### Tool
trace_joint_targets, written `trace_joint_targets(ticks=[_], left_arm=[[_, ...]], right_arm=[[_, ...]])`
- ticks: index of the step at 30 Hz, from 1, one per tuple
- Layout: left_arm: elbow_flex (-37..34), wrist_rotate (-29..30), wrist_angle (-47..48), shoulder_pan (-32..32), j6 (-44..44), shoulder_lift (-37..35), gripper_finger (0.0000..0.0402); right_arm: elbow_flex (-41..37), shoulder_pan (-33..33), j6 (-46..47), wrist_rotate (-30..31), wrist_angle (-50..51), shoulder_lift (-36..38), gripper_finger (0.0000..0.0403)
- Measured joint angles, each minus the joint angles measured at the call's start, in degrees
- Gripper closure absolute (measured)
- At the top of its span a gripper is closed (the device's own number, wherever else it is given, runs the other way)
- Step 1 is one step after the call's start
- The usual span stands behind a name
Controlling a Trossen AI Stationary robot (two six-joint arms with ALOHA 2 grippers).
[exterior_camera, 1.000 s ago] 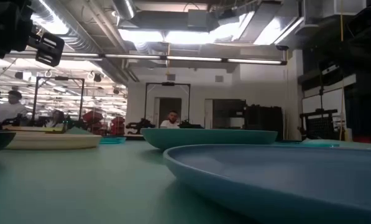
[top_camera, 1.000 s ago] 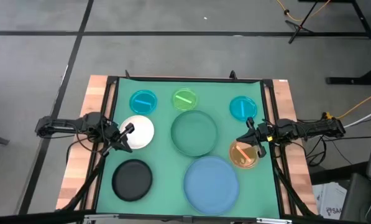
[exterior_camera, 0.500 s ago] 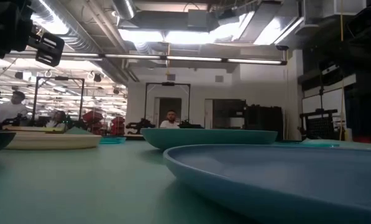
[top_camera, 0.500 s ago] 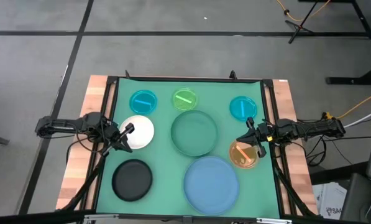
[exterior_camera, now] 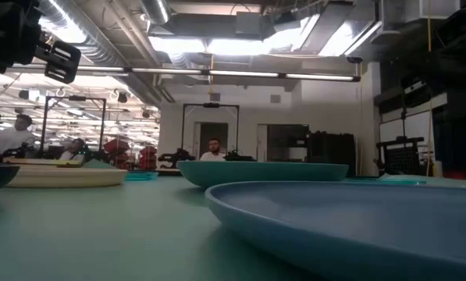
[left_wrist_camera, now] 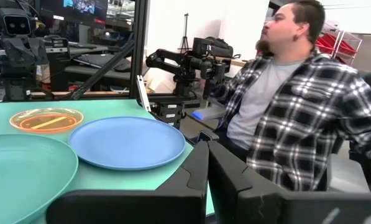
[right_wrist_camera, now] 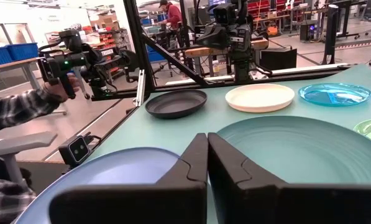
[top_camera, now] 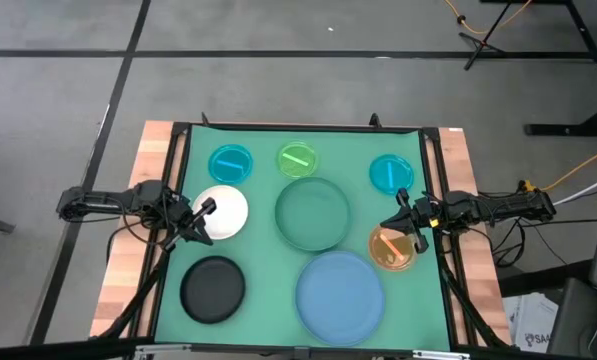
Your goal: Stack plastic plates
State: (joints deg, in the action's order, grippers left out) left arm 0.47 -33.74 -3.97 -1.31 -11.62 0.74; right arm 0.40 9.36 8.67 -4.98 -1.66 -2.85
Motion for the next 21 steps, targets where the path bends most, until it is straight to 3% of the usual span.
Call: trace_joint_targets(ticks=[3, 9, 16, 21], left_arm=[[0.00, 0.39, 0.00, -0.01, 0.03, 0.00, 0.0401], [-0.02, 11.55, 0.01, 0.01, -0.51, 0.01, 0.0401], [-0.02, 17.34, -0.48, -0.01, 3.03, 0.02, 0.0401], [-0.02, 23.10, -1.73, -0.01, 1.67, 0.02, 0.0401]], right_arm=[[0.00, 0.00, -0.01, 0.00, 0.00, 0.00, 0.0400], [0.00, -0.01, -0.02, 0.44, 0.03, 0.00, 0.0400], [0.00, 0.00, -0.02, 0.89, 0.05, 0.00, 0.0400], [0.00, 0.00, -0.52, 5.65, -1.05, 0.00, 0.0400]])
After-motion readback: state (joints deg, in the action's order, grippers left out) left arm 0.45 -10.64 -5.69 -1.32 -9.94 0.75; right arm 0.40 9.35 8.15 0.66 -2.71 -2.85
